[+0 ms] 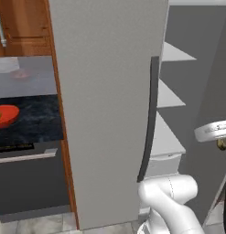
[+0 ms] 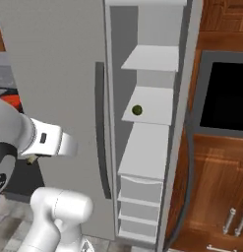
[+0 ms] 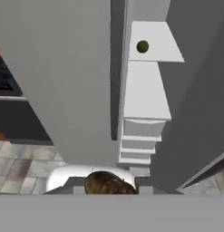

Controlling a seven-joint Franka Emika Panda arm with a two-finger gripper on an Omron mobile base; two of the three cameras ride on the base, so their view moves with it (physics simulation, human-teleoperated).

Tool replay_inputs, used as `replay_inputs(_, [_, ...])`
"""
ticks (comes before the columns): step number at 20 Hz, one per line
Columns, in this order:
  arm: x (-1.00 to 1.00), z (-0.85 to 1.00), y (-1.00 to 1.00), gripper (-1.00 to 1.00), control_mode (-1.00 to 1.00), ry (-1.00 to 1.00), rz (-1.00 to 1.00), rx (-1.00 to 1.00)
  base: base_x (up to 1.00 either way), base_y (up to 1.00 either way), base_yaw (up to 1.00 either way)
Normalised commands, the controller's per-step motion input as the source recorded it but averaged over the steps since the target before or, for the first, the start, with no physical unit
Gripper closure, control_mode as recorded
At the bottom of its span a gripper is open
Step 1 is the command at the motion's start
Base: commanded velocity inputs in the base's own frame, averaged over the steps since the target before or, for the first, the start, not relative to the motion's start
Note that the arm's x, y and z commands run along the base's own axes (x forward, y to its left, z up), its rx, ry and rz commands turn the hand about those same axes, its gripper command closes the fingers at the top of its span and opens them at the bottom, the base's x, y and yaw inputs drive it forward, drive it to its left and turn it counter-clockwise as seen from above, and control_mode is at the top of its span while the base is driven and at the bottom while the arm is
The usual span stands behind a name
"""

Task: Take the mushroom, lime, and carrot from the freezer and place them in the bowl on the counter.

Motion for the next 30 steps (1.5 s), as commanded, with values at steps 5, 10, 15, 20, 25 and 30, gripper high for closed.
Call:
replay_inputs(5, [0.00, 0.00, 0.00, 1.00, 1.00, 0.00, 0.00, 0.00, -0.69, 0.92, 0.00])
replay_inputs(10, [0.00, 0.00, 0.00, 1.00, 1.00, 0.00, 0.00, 0.00, -0.41, 0.99, 0.00])
replay_inputs(15, [0.00, 0.00, 0.00, 1.00, 1.00, 0.00, 0.00, 0.00, -0.19, 1.00, 0.00])
replay_inputs(20, [0.00, 0.00, 0.00, 1.00, 1.00, 0.00, 0.00, 0.00, -0.08, 1.00, 0.00])
replay_inputs(25, [0.00, 0.00, 0.00, 1.00, 1.00, 0.00, 0.00, 0.00, -0.03, 1.00, 0.00])
replay_inputs(30, [0.00, 0.00, 0.00, 1.00, 1.00, 0.00, 0.00, 0.00, -0.06, 1.00, 0.00])
